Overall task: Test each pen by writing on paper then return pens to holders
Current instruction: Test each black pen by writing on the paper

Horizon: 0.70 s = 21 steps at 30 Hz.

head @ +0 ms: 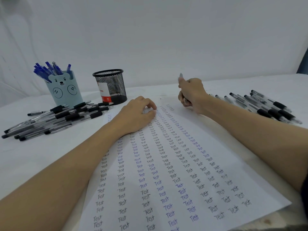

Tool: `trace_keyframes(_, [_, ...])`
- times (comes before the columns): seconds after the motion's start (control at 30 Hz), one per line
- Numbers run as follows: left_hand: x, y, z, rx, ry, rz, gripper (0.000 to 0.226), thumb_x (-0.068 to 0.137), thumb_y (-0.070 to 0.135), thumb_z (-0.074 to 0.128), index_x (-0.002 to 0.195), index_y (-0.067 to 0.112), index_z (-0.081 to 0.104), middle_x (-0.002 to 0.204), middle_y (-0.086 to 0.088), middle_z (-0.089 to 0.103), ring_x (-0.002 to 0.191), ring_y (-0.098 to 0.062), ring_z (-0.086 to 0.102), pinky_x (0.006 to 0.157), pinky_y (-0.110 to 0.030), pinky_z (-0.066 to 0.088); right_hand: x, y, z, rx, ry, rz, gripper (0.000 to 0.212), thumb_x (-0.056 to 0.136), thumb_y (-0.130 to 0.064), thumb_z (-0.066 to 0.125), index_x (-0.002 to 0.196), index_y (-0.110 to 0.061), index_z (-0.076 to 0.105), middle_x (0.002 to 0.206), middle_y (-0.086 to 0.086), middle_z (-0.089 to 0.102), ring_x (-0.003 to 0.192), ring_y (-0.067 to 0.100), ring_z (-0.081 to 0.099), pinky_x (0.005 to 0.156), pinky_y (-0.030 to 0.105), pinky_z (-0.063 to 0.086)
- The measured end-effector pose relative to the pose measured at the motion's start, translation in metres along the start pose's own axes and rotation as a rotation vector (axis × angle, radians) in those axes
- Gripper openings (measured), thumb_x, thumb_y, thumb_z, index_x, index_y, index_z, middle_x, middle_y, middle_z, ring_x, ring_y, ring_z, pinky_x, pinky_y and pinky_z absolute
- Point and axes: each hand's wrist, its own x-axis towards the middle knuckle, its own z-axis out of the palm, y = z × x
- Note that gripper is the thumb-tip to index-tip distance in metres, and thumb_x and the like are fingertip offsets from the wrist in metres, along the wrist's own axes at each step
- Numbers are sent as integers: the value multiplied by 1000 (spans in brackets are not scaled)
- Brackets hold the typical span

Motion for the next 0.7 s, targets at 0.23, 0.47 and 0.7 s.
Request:
trace_keyframes(0.23, [-1, 1, 0, -12, -4, -8, 17, 93, 32, 49, 106, 26, 59, 108, 7, 50, 105, -12, 49, 93, -34, 41, -7, -11, -9, 62, -159, 135, 24, 99, -17, 40, 80, -9, 53, 61, 6, 50, 45, 19, 46, 42, 20, 36])
trace_keyframes(0.47, [-1, 3, -1, -15, -9, -18, 16, 93, 31, 49, 106, 26, 58, 107, 7, 49, 105, -12, 49, 94, -34, 41, -5, -13, -17, 46, -151, 140, 21, 92, -25, 57, 76, -11, 58, 51, 4, 59, 39, 16, 49, 47, 24, 36])
trace_keyframes(0.7, [-1, 3, -2, -6, -12, -28, 16, 93, 32, 49, 105, 27, 59, 107, 7, 50, 104, -13, 49, 94, -36, 41, 5, -15, -28, -68, -59, 94, 16, 87, -22, 62, 77, -10, 62, 51, 4, 62, 33, 13, 49, 39, 16, 37])
